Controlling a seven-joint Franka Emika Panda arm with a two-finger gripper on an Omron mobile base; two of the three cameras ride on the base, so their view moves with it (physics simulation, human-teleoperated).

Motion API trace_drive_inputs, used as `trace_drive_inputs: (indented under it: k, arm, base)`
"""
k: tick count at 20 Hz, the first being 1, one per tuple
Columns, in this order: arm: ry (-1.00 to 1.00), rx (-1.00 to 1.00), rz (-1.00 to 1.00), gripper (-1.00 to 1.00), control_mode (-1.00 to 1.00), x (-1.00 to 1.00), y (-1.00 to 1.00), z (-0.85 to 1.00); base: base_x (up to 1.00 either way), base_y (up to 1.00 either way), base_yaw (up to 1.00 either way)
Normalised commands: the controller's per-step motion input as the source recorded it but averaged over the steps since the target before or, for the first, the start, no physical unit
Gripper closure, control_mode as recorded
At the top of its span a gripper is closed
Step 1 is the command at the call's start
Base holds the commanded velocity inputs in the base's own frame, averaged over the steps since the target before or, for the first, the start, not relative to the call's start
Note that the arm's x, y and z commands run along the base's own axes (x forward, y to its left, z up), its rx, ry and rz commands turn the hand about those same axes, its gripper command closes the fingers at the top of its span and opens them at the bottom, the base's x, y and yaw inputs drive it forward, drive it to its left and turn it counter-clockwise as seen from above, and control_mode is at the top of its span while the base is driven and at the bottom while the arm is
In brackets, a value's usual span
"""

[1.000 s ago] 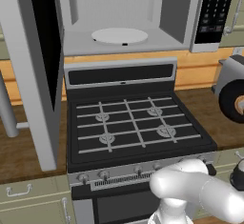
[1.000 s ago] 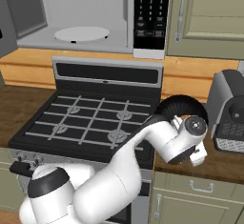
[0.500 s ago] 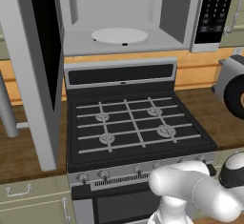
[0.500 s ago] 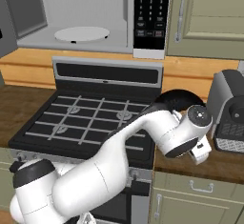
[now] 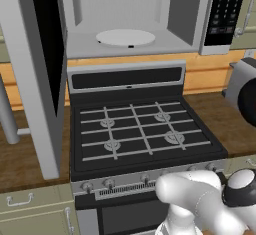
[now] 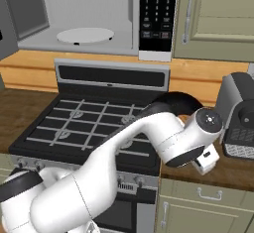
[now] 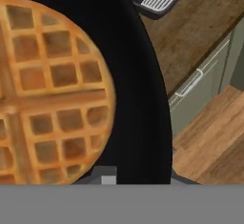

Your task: Open the microwave, place the bowl with waffle inside the microwave, then close the microwave door and turn it on.

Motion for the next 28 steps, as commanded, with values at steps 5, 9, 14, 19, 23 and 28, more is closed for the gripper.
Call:
trace_drive_inputs:
  k: [5,9,14,19,23,28]
  arm:
    - [0.01,-0.01,0.09,1.0,-1.0,-0.13,0.61,0.51]
    - [0.0,-0.01,0.05,1.0,-1.0,-0.05,0.82,0.48]
    - [-0.04,-0.02,0.01,1.0,-1.0,-0.24,0.4,0.14]
    - [-0.01,0.0,0.0,1.0,-1.0,-0.04,0.59,0.23]
    - [-0.02,0.0,0.0,1.0,-1.0,0.0,0.74,0.59]
    - [-0.03,0.0,0.0,1.0,-1.0,0.0,0.64,0.77]
  base:
    - [0.0,0.0,0.0]
    - [0.0,0.0,0.0]
    - [0.0,0.0,0.0]
    - [0.0,0.0,0.0]
    - [0.0,0.0,0.0]
    - [0.0,0.0,0.0]
